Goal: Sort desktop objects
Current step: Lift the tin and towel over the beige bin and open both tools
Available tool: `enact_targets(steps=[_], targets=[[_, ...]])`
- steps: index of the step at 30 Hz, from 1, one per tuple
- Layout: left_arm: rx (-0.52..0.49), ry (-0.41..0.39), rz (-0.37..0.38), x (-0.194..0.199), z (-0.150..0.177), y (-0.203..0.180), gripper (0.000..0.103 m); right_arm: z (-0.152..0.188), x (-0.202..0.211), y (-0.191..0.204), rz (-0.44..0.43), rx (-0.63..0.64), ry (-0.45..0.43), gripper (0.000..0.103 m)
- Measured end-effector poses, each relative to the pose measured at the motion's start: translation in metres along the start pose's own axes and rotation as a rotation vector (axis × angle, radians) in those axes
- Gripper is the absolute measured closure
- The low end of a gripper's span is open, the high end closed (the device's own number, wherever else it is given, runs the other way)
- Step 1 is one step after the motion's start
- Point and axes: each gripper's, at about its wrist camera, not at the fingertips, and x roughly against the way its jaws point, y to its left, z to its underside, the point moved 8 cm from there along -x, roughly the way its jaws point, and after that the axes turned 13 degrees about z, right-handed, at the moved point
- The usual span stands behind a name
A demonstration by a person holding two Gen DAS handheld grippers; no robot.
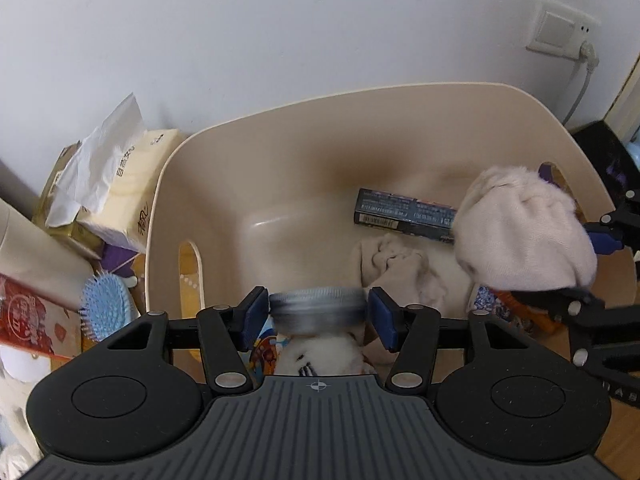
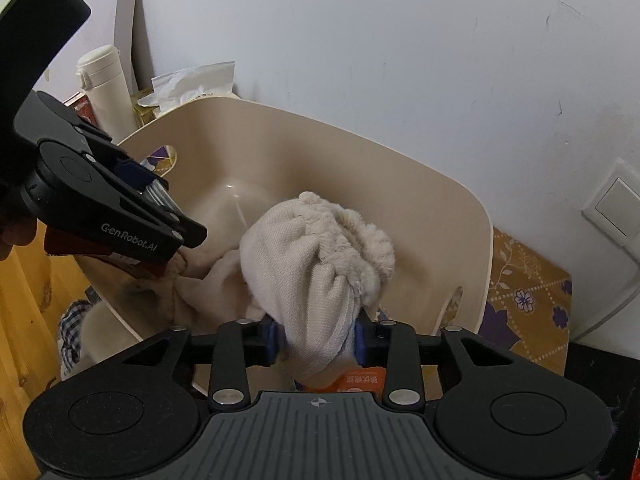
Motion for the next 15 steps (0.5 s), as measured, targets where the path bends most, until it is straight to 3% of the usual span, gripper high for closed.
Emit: enact_targets(steps=[3,7,12,15], targets=[[0.007,-0.028,-0.012,0.009,-0.001,0.000,0.027,-0.002,0.001,0.000,-0.001,-0.012,-0.005,0.052],[0.010,-0.043,-0.017,0.020,-0.002,0.001,0.027,-0.008,0.006,0.001,0.002,-0.038,-0.023,0.045],[0.019,-0.080,-0.018,0.041,-0.002,0.003,0.027,-0.014,0.025,-0.001,0.024,-0.041,-0.068,0.029],[0.016,-0.098,-0.020,0.053,-0.001,0.002,0.026,-0.018,0.039,-0.001,0.036,-0.049,-0.094,0.026]])
